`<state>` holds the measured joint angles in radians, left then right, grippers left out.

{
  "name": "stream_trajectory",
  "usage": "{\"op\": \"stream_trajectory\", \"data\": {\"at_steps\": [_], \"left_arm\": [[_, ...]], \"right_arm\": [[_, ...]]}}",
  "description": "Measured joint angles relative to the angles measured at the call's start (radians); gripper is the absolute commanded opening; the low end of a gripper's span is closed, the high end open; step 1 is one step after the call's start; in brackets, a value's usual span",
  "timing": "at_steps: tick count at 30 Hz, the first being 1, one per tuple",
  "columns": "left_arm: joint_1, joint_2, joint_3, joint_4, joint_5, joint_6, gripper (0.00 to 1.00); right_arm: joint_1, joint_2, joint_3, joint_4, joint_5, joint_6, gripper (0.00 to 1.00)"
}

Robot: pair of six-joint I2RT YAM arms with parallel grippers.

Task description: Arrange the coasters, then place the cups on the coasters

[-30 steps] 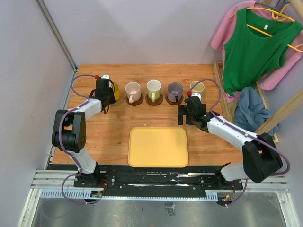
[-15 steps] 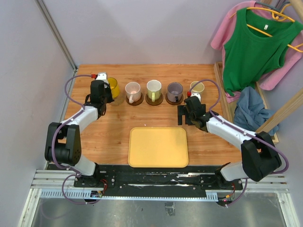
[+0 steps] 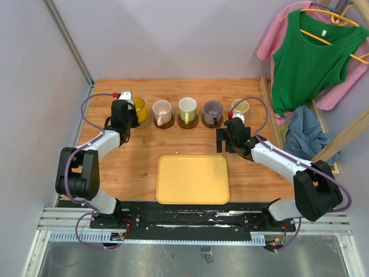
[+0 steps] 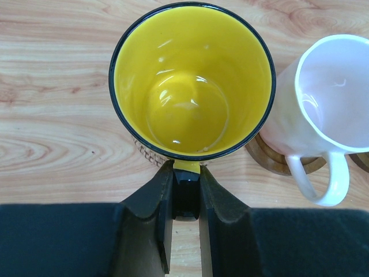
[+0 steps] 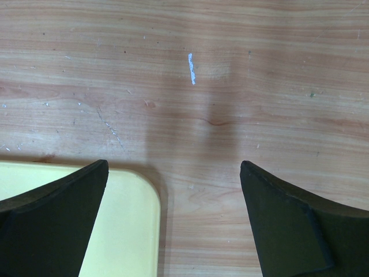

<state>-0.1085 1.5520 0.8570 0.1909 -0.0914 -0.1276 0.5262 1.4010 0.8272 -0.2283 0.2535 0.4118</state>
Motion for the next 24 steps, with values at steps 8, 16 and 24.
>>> {"op": "stream_trajectory", "data": {"at_steps": [8,16,24], "left_arm": [[0.0,0.044,-0.002,0.002,0.009,0.0,0.0],[0.0,0.063,-0.014,0.008,0.014,-0.004,0.01],[0.0,0.088,-0.014,0.045,0.015,-0.007,0.03]], "right_arm": [[0.0,0.003,0.0,0.0,0.0,0.0,0.98],[0.0,0.008,0.0,0.0,0.0,0.0,0.98],[0.0,0.019,0.0,0.001,0.0,0.001,0.98]]}}
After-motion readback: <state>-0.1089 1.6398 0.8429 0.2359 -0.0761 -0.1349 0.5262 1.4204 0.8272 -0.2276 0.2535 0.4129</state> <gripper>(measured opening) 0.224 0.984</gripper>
